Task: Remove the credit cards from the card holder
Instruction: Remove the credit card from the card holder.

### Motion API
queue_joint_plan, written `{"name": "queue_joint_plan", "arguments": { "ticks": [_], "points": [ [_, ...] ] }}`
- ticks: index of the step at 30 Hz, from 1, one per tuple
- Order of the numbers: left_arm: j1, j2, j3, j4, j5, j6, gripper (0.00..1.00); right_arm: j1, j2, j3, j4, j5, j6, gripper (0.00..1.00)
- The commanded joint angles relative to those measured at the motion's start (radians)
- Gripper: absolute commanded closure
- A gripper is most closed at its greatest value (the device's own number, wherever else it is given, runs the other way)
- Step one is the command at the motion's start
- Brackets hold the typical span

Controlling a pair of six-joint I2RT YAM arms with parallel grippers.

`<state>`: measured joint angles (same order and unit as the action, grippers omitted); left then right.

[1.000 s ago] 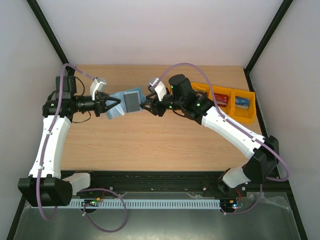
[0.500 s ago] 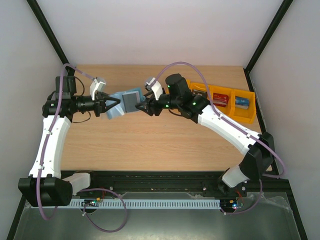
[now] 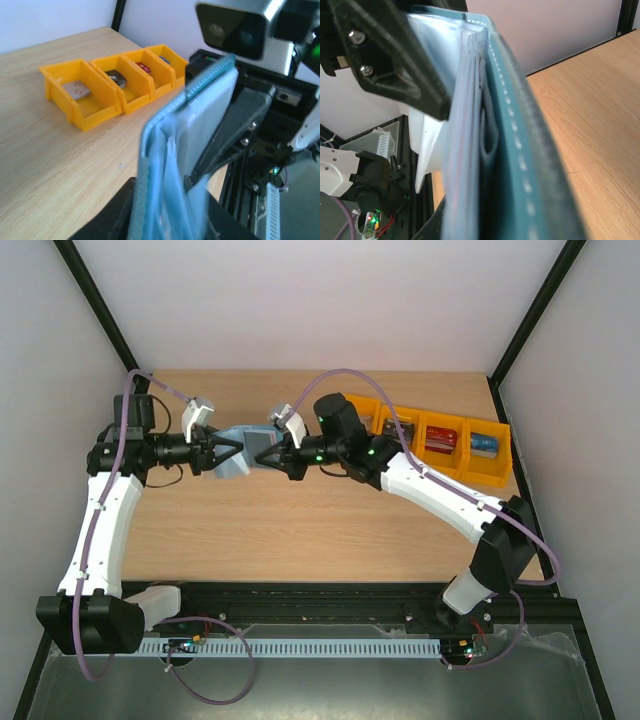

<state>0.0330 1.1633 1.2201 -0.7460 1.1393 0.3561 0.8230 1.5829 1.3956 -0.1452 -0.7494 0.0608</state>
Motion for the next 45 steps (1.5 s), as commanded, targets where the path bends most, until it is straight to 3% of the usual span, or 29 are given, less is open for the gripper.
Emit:
{"name": "queue_joint_plan", "arguments": {
  "ticks": [1,5,9,11,19,20,24,27,32,38,45],
  "points": [
    [-0.013,-0.019,-0.027,0.004,0.04,0.014,0.57,0.007,0.005,0.023,0.074,-0.045,0.034,0.98],
    [-0.036,-0.014,-0.033,0.034,0.033,-0.011,0.35,0.034,0.014,0.024,0.066,-0.08,0.012,0.98],
    [-0.056,-0.003,-0.025,0.051,0.034,-0.03,0.31,0.062,0.028,0.034,0.043,-0.155,-0.028,0.98],
    [-0.066,-0.001,-0.027,0.049,0.035,-0.03,0.39,0.068,0.035,0.045,0.024,-0.173,-0.04,0.98],
    [-0.068,-0.011,-0.033,0.004,0.052,0.027,0.97,0.068,0.01,0.034,0.016,-0.182,-0.061,0.97],
    [-0.068,-0.013,-0.031,-0.004,0.056,0.036,0.98,0.066,0.004,0.032,0.013,-0.182,-0.066,0.95],
    [-0.067,-0.016,-0.02,-0.052,0.076,0.093,0.98,0.019,-0.047,-0.022,0.031,-0.229,-0.068,0.6],
    [-0.064,-0.017,-0.01,-0.083,0.08,0.129,0.98,-0.057,-0.096,-0.085,0.056,-0.274,-0.041,0.5],
    [-0.062,-0.013,-0.007,-0.09,0.087,0.136,0.98,-0.117,-0.146,-0.108,0.012,-0.263,-0.063,0.49],
    [-0.063,-0.013,-0.005,-0.091,0.085,0.138,0.98,-0.137,-0.156,-0.124,0.082,-0.236,-0.007,0.61],
    [-0.062,-0.014,-0.005,-0.088,0.085,0.133,0.98,-0.137,-0.125,-0.132,0.159,-0.258,0.074,0.58]
  ]
}}
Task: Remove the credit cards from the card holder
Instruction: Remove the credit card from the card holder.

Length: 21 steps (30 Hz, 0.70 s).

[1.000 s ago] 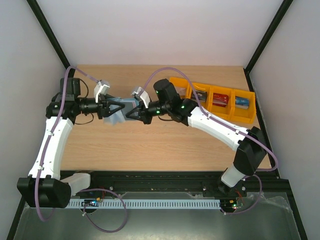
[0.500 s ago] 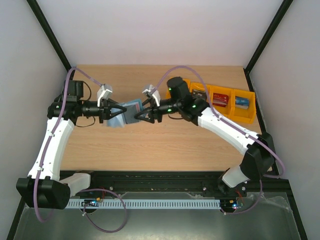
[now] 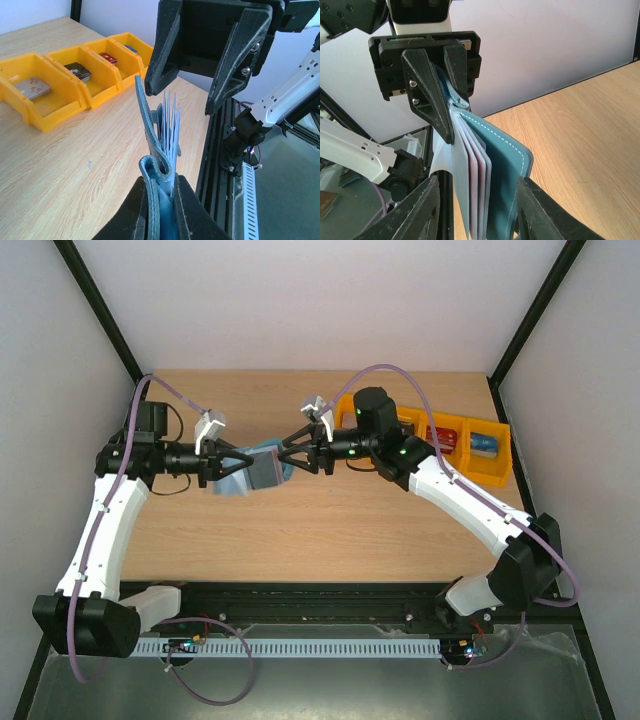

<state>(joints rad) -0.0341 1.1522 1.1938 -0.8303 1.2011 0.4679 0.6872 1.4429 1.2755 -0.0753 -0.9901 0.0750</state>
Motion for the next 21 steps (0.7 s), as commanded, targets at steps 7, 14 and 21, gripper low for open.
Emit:
{"name": "queue_joint_plan", "arguments": {
  "ticks": [7,14,21],
  "points": [
    [0.005,-0.004,0.023,-0.011,0.028,0.029,0.98,-0.002,0.047,-0.009,0.086,0.014,0.071,0.63],
    [0.005,-0.002,0.024,-0.018,0.035,0.039,0.98,0.0,0.052,-0.022,0.074,0.044,0.061,0.65],
    [0.005,-0.002,0.025,-0.022,0.04,0.044,0.98,0.018,0.076,-0.017,0.079,0.054,0.064,0.61]
  ]
}}
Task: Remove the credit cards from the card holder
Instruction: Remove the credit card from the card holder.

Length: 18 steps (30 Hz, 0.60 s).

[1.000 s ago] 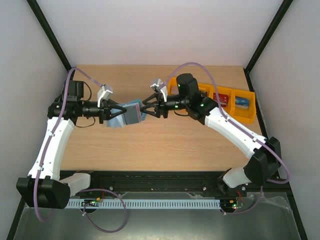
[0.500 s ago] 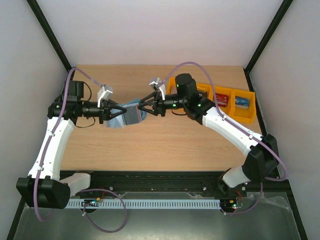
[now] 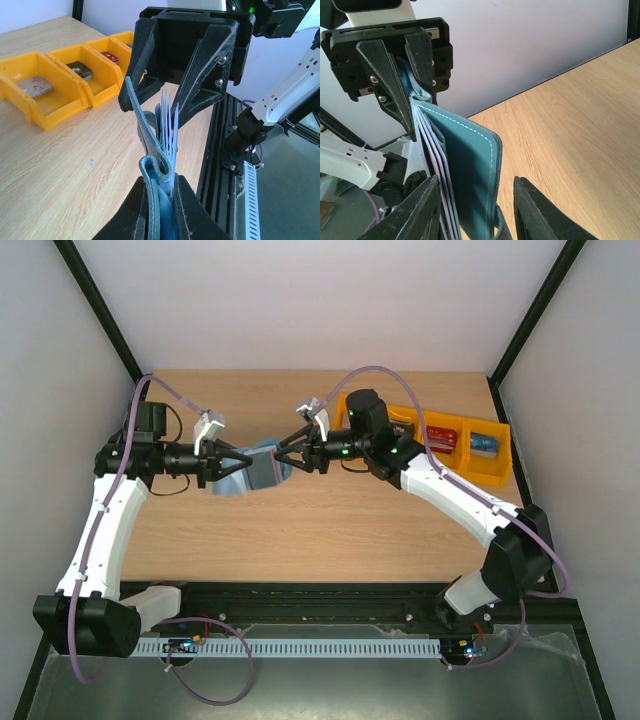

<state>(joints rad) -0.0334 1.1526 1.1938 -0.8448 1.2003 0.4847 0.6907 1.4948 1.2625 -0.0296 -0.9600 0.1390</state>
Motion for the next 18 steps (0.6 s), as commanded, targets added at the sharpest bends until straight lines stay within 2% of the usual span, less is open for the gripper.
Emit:
{"name": "queue_joint_plan", "arguments": {
  "ticks": [1,10,14,16,18],
  "points": [
    [0.004,-0.002,0.026,-0.01,0.042,0.03,0.98,0.018,0.03,-0.001,0.034,0.026,-0.001,0.6],
    [0.004,-0.003,0.033,-0.062,0.066,0.1,0.98,0.048,0.062,0.007,0.1,-0.057,0.025,0.48],
    [0.004,0.003,0.045,-0.089,0.082,0.132,0.98,0.066,0.081,0.02,0.094,-0.114,0.018,0.47],
    [0.004,0.008,0.046,-0.09,0.083,0.132,0.98,0.073,0.093,0.031,0.079,-0.148,0.017,0.52],
    [0.004,0.01,0.044,-0.086,0.08,0.126,0.98,0.076,0.093,0.039,0.065,-0.166,0.013,0.7]
  ]
}}
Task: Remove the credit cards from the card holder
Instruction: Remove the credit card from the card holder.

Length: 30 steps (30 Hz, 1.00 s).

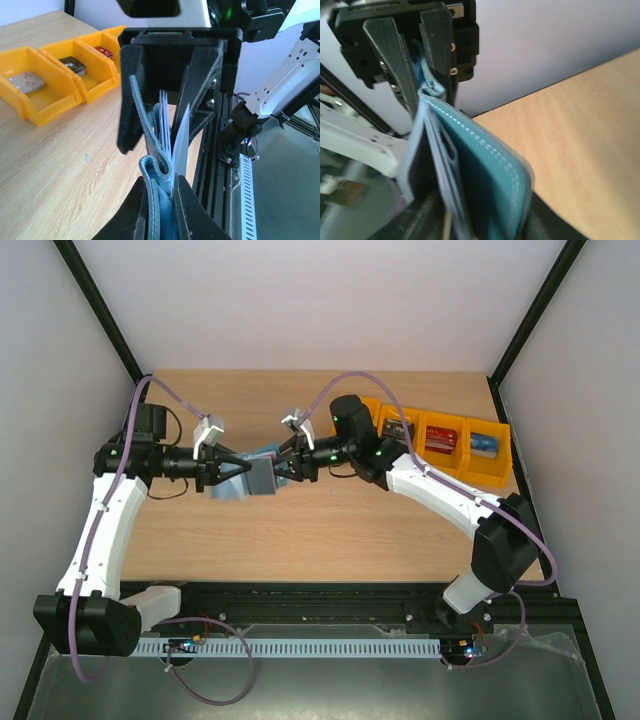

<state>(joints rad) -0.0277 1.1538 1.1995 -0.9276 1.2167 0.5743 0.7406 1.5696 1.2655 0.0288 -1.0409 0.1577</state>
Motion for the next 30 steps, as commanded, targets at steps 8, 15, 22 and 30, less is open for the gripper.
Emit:
{"name": "queue_joint_plan", "arguments": {
  "ticks": [8,15,22,30],
  "points": [
    [0.002,0.008,-0.051,0.298,-0.235,-0.327,0.09,0.018,-0.018,0.027,-0.032,0.194,0.07,0.98],
    [0.003,0.006,-0.131,0.404,-0.542,-0.409,0.0,0.013,-0.026,0.096,-0.396,1.063,0.209,0.98],
    [0.005,0.015,-0.139,0.415,-0.531,-0.424,0.01,0.013,0.043,0.228,-0.627,1.361,0.183,0.98],
    [0.006,-0.005,-0.18,0.427,-0.469,-0.432,0.01,0.052,0.127,0.361,-0.679,1.352,0.175,0.98]
  ]
}}
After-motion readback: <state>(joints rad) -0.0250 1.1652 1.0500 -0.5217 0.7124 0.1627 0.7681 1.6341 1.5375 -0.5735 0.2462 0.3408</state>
